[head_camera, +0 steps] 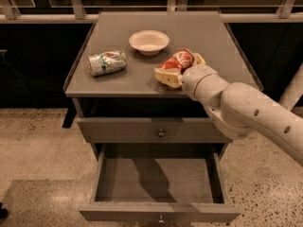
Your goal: Pick coke can from middle drawer and place on counter
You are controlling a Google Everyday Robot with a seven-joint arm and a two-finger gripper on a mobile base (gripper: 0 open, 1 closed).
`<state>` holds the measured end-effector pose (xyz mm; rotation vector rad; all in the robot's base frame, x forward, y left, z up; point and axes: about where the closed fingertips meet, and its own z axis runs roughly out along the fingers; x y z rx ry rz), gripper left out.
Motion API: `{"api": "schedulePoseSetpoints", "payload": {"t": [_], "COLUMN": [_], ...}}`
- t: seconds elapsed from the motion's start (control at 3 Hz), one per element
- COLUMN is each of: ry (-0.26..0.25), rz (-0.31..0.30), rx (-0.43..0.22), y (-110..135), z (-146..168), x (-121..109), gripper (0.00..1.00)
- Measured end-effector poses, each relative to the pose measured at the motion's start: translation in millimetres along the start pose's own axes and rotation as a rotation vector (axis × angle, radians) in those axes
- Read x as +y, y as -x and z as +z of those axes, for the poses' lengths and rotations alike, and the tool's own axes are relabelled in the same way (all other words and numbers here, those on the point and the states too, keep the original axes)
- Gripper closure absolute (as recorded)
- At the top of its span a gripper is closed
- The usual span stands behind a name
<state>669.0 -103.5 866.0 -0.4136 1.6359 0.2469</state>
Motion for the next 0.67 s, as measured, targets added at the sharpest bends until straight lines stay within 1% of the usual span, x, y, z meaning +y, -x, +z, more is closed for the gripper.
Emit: {"api": "schedulePoseSetpoints", "payload": {"t": [0.33,0.67], "ry": [0.000,0.000], "rz": [0.000,0.000], "rx": [0.000,0.000], "y": [0.0,0.0], "z": [0.0,0.0], "x": [0.0,0.1], "gripper": [0.00,0.00]}}
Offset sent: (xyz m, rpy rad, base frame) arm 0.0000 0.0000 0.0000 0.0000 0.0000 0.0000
